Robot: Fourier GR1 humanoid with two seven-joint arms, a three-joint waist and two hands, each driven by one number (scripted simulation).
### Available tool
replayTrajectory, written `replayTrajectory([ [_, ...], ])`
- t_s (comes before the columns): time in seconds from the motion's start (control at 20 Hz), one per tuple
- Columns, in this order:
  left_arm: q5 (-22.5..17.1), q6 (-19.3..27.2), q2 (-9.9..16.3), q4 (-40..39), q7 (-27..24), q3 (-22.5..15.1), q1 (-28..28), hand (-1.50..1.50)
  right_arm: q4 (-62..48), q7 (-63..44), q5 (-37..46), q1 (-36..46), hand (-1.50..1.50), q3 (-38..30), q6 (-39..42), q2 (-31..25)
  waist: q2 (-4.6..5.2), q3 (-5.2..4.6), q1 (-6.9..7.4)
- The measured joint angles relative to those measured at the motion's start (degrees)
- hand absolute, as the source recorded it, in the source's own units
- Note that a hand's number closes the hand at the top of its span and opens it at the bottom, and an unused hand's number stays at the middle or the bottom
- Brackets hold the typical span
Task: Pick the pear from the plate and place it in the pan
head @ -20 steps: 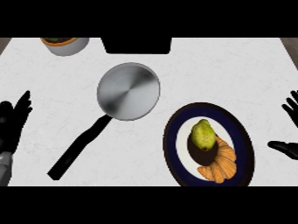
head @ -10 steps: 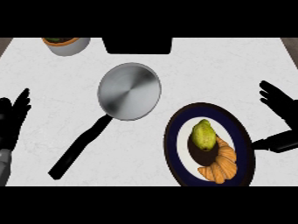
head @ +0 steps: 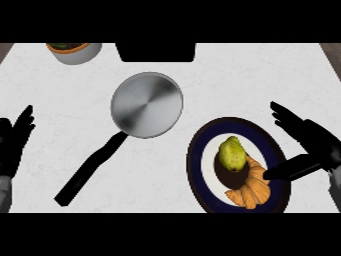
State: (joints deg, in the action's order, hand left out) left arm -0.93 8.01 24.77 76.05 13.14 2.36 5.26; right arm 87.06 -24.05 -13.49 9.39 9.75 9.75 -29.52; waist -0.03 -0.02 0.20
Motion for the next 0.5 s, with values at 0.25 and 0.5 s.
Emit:
replayTrajectory([
  [0.25, 1.59, -0.67, -1.04, -0.24, 0.87, 1.43, 0.83, 0.0, -0.54, -0.85, 4.92, -0.73, -1.5, 0.0, 1.51, 2.37, 0.01, 0.01, -0.14],
  [0.5, 3.29, -1.79, -2.46, -1.3, -0.38, 2.88, 0.98, 0.0, -0.64, -2.46, 8.78, -0.31, -1.5, -0.43, 3.7, 5.65, 0.02, 0.02, -0.17],
])
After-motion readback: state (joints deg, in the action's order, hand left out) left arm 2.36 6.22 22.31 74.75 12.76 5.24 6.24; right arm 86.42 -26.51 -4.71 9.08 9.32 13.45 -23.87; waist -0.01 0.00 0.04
